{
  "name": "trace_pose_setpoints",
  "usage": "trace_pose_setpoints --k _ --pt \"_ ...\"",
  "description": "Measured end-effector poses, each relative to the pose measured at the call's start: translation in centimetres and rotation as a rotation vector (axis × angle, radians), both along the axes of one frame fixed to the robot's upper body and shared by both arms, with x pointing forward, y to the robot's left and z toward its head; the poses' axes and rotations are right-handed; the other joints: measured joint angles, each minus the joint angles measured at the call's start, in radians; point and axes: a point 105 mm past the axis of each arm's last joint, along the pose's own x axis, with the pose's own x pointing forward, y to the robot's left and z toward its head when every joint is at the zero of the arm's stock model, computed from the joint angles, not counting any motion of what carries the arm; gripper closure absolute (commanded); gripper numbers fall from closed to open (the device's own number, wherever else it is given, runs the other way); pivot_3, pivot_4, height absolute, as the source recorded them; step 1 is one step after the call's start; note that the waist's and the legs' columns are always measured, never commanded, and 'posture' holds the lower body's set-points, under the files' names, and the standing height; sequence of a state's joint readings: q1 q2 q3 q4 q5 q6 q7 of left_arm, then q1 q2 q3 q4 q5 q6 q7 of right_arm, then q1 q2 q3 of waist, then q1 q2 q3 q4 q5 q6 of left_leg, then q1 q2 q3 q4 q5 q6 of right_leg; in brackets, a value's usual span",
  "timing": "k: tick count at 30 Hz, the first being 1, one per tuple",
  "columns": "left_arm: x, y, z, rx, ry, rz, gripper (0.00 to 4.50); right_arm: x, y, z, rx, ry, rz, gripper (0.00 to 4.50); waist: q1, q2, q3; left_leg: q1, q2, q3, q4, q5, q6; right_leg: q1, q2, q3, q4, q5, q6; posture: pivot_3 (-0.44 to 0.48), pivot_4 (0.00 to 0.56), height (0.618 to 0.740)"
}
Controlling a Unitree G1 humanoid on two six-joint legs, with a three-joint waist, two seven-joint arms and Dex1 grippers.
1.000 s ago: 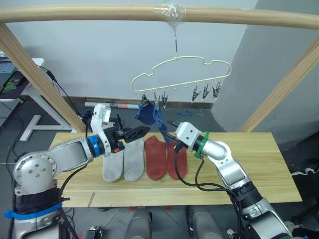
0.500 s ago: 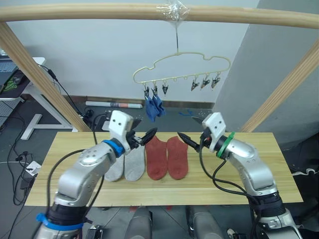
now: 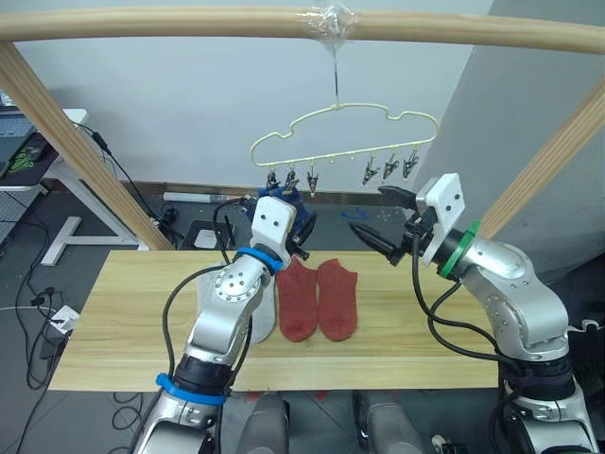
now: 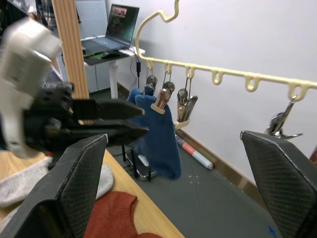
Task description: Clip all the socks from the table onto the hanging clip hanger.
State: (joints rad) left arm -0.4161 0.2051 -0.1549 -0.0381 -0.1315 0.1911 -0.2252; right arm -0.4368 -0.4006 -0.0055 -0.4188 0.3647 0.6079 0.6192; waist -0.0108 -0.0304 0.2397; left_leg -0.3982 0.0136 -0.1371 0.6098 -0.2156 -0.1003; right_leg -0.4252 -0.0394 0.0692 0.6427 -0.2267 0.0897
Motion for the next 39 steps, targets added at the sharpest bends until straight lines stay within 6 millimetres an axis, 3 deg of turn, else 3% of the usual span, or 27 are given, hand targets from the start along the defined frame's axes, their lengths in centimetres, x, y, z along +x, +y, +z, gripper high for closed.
trace_pose_setpoints --k 5,10,14,21,27,32,39 --pt "2.1 -0.6 0.7 -0.019 -0.04 0.055 2.74 -0.3 0.6 2.4 0.02 -0.046 0.049 0.0 -0.008 0.0 0.0 0.0 0.0 0.0 0.0 0.0 0.0 0.0 0.0 0.0 0.0 0.001 0.001 -0.004 0.182 0.74" --pt "3.4 -0.2 0.3 -0.034 -0.036 0.115 2.74 -0.4 0.5 2.3 0.016 -0.025 0.056 0.0 -0.017 0.001 -0.001 0.0 0.0 0.0 0.0 0.0 0.0 0.0 0.0 0.0 0.0 0.001 0.001 -0.011 0.183 0.74" --pt "4.2 -1.0 0.6 -0.071 -0.038 0.119 2.74 -0.4 0.4 2.0 0.017 -0.017 0.047 0.0 -0.018 0.001 -0.001 0.0 0.0 0.0 0.001 0.0 0.0 0.0 0.0 0.0 0.0 0.001 0.001 -0.02 0.185 0.74" --pt "4.8 -1.6 0.3 -0.085 -0.033 0.115 2.74 -0.3 0.0 1.6 0.005 -0.004 0.034 0.0 -0.023 0.001 0.0 0.0 0.0 0.0 0.001 0.0 0.0 0.0 0.0 0.0 0.0 0.001 0.001 -0.035 0.189 0.74" --pt "5.5 -1.5 1.8 -0.075 -0.081 0.139 2.74 -0.3 -0.2 1.5 0.003 -0.009 0.027 0.0 -0.023 0.001 0.0 0.0 0.0 0.0 0.001 0.0 0.0 0.0 0.0 0.0 0.001 0.001 0.001 -0.039 0.192 0.74" --pt "5.7 -1.2 1.8 -0.06 -0.086 0.156 2.74 -0.3 -0.2 1.5 0.005 -0.01 0.017 0.0 -0.024 0.001 -0.001 0.0 0.0 0.0 0.001 0.0 0.0 0.0 0.0 0.0 0.0 0.001 0.001 -0.04 0.193 0.74" --pt "5.8 -0.9 1.8 -0.005 -0.104 0.183 2.74 -0.1 0.1 2.7 0.004 -0.035 0.027 0.0 -0.025 0.001 0.0 0.0 0.0 0.0 0.001 0.0 0.0 0.0 0.0 0.0 0.001 0.001 0.001 -0.038 0.196 0.74"
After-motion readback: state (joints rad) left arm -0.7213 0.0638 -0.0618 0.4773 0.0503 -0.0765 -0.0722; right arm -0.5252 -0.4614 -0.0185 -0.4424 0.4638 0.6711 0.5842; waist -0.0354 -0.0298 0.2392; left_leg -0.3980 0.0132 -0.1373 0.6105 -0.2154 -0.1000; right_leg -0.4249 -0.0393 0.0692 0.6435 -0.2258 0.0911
